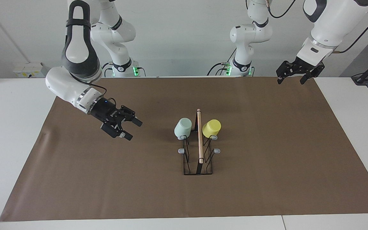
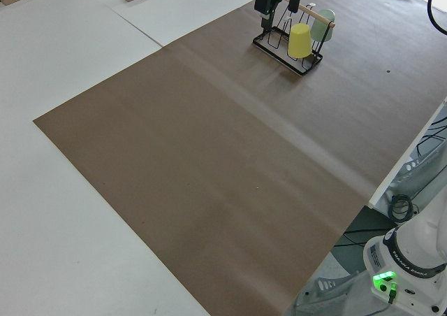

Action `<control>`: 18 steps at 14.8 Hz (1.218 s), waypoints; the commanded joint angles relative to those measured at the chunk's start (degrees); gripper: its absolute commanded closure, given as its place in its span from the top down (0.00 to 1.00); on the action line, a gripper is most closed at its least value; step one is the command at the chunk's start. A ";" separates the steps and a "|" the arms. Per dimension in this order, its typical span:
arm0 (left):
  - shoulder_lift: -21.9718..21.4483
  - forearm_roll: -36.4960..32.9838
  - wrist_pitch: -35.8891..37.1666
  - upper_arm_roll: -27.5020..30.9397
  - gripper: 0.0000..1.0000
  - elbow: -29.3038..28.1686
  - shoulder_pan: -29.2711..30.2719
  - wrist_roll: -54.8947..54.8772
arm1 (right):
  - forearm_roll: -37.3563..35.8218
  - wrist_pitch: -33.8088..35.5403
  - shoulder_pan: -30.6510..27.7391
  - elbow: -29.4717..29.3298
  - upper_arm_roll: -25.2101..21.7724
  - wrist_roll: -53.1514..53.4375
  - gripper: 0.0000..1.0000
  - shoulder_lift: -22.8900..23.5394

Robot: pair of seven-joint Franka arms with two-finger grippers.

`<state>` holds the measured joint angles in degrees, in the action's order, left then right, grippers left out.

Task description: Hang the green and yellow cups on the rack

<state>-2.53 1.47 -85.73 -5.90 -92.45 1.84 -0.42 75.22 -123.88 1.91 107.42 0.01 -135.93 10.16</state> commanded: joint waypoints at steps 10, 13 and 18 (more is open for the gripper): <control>-1.86 -0.16 0.13 -0.34 1.00 -1.86 0.71 -0.55 | -46.63 29.02 -4.81 -15.74 0.34 46.58 1.00 -4.00; -1.86 -0.16 0.13 -0.34 1.00 -1.86 0.71 -0.55 | -51.56 33.08 -4.19 -15.75 0.34 61.60 1.00 -6.81; -1.86 -0.16 0.13 -0.34 1.00 -1.86 0.71 -0.55 | -58.76 37.74 -1.13 -15.75 1.13 100.08 1.00 -10.24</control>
<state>-2.54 1.47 -85.73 -5.90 -92.49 1.84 -0.42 20.77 -87.38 -1.14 91.60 0.62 -50.29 1.32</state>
